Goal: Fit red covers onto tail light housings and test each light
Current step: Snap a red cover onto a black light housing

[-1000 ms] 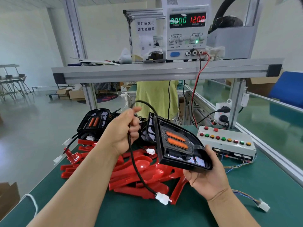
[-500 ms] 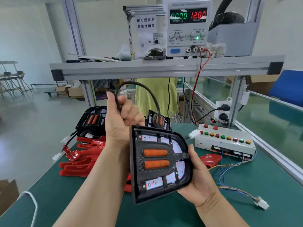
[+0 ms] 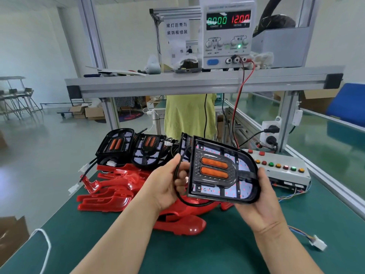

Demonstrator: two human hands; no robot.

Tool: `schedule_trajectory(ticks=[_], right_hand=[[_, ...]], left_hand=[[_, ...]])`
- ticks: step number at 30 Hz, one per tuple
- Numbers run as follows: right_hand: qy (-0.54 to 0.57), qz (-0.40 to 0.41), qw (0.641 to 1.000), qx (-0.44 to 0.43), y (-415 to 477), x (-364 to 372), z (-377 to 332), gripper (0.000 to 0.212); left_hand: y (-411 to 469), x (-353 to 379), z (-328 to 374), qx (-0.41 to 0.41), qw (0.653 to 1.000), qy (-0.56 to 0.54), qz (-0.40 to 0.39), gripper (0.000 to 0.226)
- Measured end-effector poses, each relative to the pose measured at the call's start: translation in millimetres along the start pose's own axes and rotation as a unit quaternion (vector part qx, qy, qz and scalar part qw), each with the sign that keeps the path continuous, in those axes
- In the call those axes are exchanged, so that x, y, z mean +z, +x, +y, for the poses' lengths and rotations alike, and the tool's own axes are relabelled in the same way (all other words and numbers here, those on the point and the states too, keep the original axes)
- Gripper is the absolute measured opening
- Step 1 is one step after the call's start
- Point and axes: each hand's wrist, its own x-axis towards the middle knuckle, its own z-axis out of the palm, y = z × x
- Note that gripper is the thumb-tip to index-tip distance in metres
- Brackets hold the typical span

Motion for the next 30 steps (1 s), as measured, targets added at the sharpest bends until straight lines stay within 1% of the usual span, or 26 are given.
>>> schedule_trajectory(ticks=[3, 5, 6, 8, 11, 13, 14, 15, 17, 19, 20, 22, 23, 25, 26, 29, 30], right_hand=[[0.012, 0.035, 0.999, -0.01, 0, 0, 0, 0.054], [0.021, 0.047, 0.998, -0.026, 0, 0, -3, 0.054], [0.026, 0.055, 0.997, -0.038, 0, -2, -6, 0.053], [0.04, 0.07, 0.995, -0.062, 3, -5, -13, 0.052], [0.063, 0.098, 0.989, -0.091, 6, -13, -24, 0.049], [0.085, 0.111, 0.983, -0.116, 6, -15, -31, 0.045], [0.093, 0.117, 0.98, -0.13, 5, -16, -34, 0.045], [0.097, 0.123, 0.977, -0.143, 4, -16, -36, 0.045], [0.105, 0.135, 0.972, -0.163, 4, -18, -40, 0.043], [0.105, 0.138, 0.971, -0.165, 5, -20, -40, 0.043], [0.103, 0.138, 0.972, -0.16, 6, -20, -39, 0.044], [0.098, 0.134, 0.976, -0.144, 6, -20, -37, 0.046], [0.093, 0.129, 0.978, -0.136, 5, -19, -36, 0.048], [0.09, 0.12, 0.98, -0.13, 5, -19, -36, 0.052], [0.093, 0.117, 0.98, -0.13, 6, -19, -36, 0.053], [0.091, 0.12, 0.979, -0.137, 7, -19, -37, 0.053], [0.092, 0.122, 0.979, -0.139, 8, -19, -38, 0.052]], left_hand=[[4, -1, -4, 0.023, 0.99, 0.124, 0.056, 0.038], [3, -3, -7, 0.064, 0.97, 0.213, 0.095, 0.027], [2, -5, -9, 0.089, 0.955, 0.256, 0.122, 0.022], [-2, -10, -12, 0.142, 0.909, 0.355, 0.165, 0.023], [-11, -16, -20, 0.208, 0.846, 0.463, 0.163, 0.019], [-13, -15, -26, 0.241, 0.823, 0.493, 0.148, 0.011], [-14, -12, -30, 0.258, 0.805, 0.516, 0.138, 0.008], [-15, -7, -34, 0.284, 0.775, 0.551, 0.124, 0.01], [-12, 9, -45, 0.361, 0.702, 0.61, 0.066, 0.016], [-5, 28, -60, 0.41, 0.62, 0.669, -0.004, 0.026], [1, 39, -68, 0.404, 0.575, 0.711, -0.028, 0.03], [16, 57, -83, 0.353, 0.496, 0.792, -0.044, 0.035], [22, 63, -90, 0.324, 0.463, 0.823, -0.047, 0.035], [31, 73, -100, 0.283, 0.412, 0.864, -0.054, 0.035], [34, 77, -104, 0.267, 0.401, 0.875, -0.051, 0.035], [42, 87, -106, 0.233, 0.409, 0.882, -0.011, 0.036], [44, 89, -104, 0.228, 0.404, 0.886, -0.004, 0.037]])
